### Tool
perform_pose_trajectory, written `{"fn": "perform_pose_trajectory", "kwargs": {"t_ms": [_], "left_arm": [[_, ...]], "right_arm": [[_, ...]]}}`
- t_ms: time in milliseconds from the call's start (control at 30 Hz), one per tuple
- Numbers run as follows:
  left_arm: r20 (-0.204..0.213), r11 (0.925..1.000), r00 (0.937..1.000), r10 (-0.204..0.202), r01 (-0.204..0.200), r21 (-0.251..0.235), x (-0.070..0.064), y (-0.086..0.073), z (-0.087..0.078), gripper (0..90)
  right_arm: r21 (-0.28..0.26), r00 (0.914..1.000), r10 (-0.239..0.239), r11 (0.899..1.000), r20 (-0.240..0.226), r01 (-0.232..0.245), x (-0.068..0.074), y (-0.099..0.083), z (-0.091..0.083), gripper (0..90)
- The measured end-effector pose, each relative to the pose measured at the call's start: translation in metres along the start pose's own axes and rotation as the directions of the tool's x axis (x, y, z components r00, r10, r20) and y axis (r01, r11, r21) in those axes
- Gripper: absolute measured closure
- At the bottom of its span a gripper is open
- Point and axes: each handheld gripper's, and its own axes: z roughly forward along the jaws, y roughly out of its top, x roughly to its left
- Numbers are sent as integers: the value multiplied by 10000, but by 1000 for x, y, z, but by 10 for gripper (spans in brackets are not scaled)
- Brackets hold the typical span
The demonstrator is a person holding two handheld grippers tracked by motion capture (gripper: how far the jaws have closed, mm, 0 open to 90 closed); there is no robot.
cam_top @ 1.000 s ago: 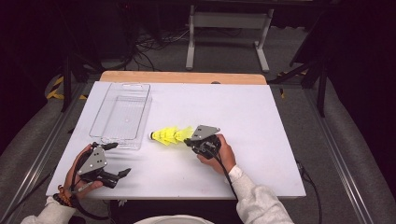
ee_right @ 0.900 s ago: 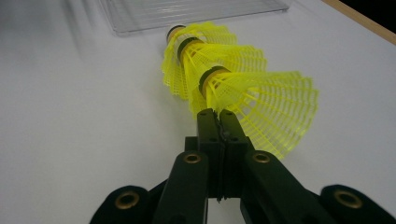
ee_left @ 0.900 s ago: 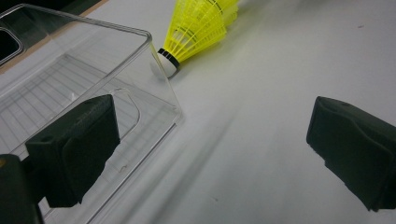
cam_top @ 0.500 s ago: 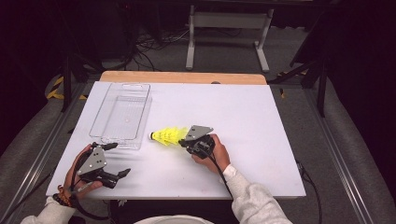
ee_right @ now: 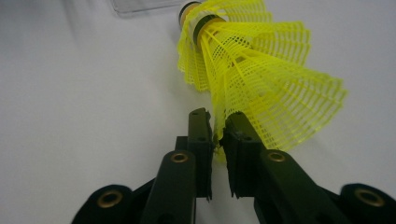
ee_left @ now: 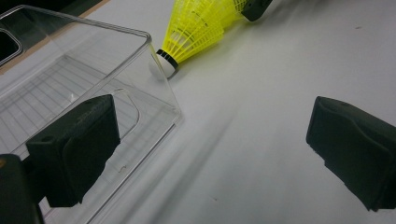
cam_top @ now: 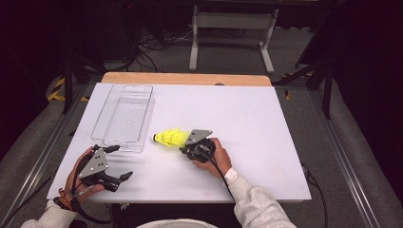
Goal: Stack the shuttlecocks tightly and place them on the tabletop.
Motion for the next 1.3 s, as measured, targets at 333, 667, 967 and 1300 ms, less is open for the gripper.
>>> {"fn": "perform_pose_trajectory", "kwargs": {"t_ms": [333,667,967,1300], "left_arm": [[10,10000,10000,-13,13,-23,0,0,0,34],[37,10000,10000,-80,80,5,0,0,1,35],[39,10000,10000,-81,81,5,0,0,1,34],[48,10000,9999,-97,97,3,1,0,1,34]], "right_arm": [[-98,9998,171,9998,81,-170,-2,1,-9,626],[-503,9998,169,9986,110,-163,-4,8,-18,844],[-461,9998,-50,9989,212,60,-3,10,-19,898],[-637,9996,-196,9977,214,209,-5,19,-22,899]]}}
